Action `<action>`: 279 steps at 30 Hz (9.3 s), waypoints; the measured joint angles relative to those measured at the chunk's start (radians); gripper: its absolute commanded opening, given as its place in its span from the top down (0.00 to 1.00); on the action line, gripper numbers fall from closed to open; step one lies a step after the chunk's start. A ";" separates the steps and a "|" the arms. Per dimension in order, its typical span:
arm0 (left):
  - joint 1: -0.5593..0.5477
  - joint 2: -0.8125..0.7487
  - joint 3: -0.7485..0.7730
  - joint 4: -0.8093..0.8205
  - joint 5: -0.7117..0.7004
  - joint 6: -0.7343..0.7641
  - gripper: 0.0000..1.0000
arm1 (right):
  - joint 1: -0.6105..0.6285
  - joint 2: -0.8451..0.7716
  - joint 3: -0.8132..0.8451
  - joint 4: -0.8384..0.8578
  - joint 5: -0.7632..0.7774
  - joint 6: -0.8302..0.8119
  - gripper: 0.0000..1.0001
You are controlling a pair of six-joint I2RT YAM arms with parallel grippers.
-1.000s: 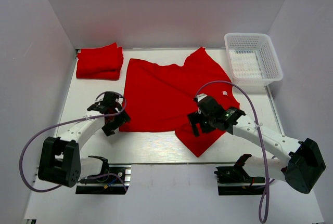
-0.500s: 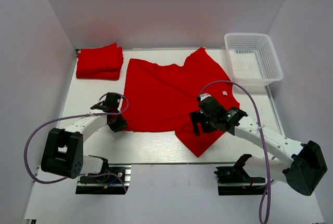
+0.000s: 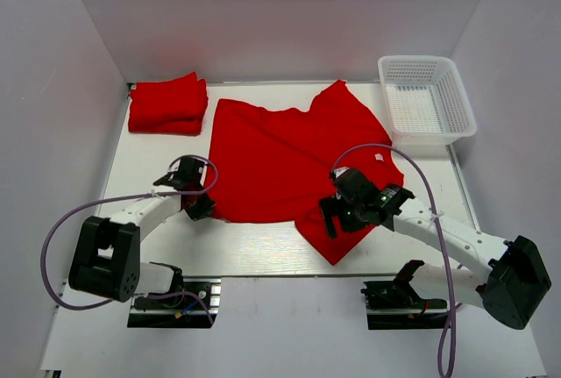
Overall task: Fold and stack the t-shirts
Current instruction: Grap the side of the flattened tshirt closest away from the robot with both arms, then fold the flattened tshirt in 1/3 of the way, then grap the side of the flattened tshirt furthest away from the robot with both arms
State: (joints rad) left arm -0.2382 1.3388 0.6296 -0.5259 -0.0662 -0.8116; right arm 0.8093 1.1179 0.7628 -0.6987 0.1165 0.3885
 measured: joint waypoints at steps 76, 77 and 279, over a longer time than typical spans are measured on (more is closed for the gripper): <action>0.008 -0.224 0.114 -0.261 -0.102 -0.012 1.00 | 0.226 -0.074 0.089 -0.233 0.140 0.286 1.00; 0.008 -0.205 0.130 -0.249 -0.103 -0.012 1.00 | 0.213 -0.062 0.094 -0.212 0.178 0.290 1.00; 0.280 0.632 0.698 -0.033 -0.141 0.235 1.00 | -0.481 1.163 1.199 0.320 -0.005 -0.080 0.10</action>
State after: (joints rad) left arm 0.0418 1.9705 1.3277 -0.5587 -0.2070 -0.5770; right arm 0.3279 2.2807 1.9617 -0.3786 0.1116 0.3084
